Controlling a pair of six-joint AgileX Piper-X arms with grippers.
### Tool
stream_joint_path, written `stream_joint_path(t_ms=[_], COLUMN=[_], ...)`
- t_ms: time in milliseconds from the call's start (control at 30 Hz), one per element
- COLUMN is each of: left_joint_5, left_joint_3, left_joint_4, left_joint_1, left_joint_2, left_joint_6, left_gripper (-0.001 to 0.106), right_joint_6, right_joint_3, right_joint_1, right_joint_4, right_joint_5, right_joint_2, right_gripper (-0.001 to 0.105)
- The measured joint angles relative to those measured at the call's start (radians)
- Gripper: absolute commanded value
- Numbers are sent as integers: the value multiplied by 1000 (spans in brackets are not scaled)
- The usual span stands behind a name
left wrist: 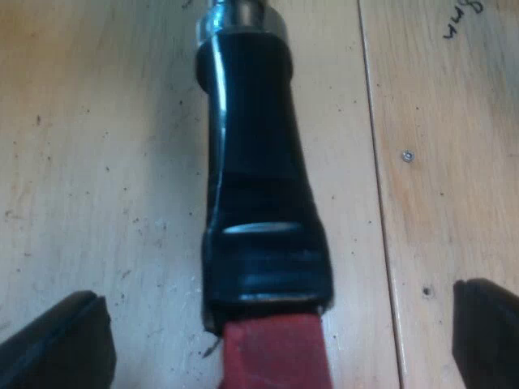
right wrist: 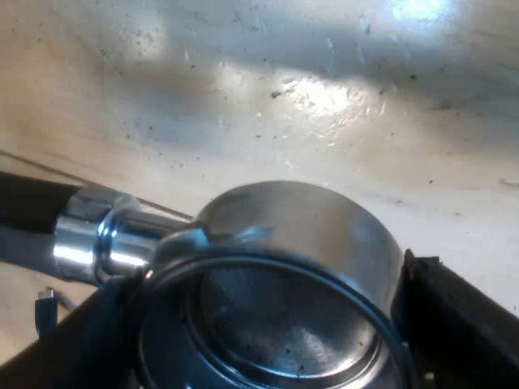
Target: Put the handle in the coffee machine
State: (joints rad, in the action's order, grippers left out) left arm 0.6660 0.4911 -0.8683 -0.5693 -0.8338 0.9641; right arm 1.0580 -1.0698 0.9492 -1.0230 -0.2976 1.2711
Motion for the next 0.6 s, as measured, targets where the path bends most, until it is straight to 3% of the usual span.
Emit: stream_joint_path(t_ms=[367,600], left_joint_5=[-2,-25], left_joint_3=[0,-36], left_joint_4=[41,54], left_joint_1=[0,0], left_joint_2=[-55,-55], left_joint_6=[-5,-5], left_gripper=[86,75], right_joint_6=[2,2], right_joint_3=[0,0], right_joint_1=[0,0], right_joint_4=[0,0], right_joint_5=[-7,-8], right_joint_2=[0,0], right_gripper=[0,0])
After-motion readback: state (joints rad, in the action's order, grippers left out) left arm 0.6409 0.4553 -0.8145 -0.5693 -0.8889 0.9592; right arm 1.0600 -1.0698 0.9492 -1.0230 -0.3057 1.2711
